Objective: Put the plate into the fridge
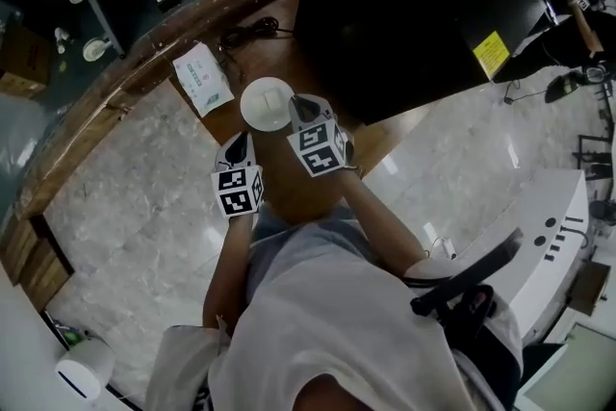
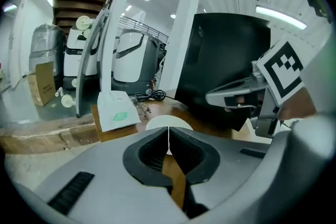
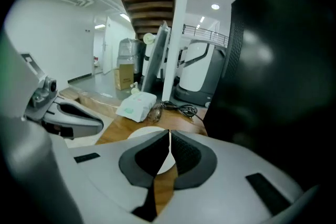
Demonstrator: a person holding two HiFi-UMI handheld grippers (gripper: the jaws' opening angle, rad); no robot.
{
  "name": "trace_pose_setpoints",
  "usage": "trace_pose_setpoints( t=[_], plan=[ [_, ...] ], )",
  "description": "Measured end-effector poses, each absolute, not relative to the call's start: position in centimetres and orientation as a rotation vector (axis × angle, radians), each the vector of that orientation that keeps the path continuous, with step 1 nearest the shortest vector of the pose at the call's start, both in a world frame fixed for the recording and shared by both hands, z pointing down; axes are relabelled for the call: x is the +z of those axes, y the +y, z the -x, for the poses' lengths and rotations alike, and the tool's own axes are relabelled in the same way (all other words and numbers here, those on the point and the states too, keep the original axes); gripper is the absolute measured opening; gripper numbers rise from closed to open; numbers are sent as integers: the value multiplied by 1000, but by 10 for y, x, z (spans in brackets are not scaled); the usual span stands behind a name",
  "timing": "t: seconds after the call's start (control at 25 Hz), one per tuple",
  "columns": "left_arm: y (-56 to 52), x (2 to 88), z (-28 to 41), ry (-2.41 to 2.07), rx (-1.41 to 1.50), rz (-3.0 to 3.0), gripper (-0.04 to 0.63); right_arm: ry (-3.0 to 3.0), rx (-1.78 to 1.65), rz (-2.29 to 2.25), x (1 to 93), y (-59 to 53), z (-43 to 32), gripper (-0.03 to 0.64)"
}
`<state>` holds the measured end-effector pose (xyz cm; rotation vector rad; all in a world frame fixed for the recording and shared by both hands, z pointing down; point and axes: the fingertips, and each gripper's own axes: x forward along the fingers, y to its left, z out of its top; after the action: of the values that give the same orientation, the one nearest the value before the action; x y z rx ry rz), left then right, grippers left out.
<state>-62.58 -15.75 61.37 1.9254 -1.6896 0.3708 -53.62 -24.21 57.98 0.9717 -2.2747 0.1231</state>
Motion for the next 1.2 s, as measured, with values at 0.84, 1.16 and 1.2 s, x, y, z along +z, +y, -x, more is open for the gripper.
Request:
trace_pose_setpoints(
  t=[0.84,1.16,1.2],
  plan=[
    [-275,728,674,-1410,699,-1878,20,-2011,573,-819,736,-339,551,163],
    [-292,732,670,-1481,704,-1908,20,-2018,739,-795,747,-348,544,163],
    [-293,733,669,-1489,700,-1909,19,-2024,761,-797,748,-349,542,163]
  ],
)
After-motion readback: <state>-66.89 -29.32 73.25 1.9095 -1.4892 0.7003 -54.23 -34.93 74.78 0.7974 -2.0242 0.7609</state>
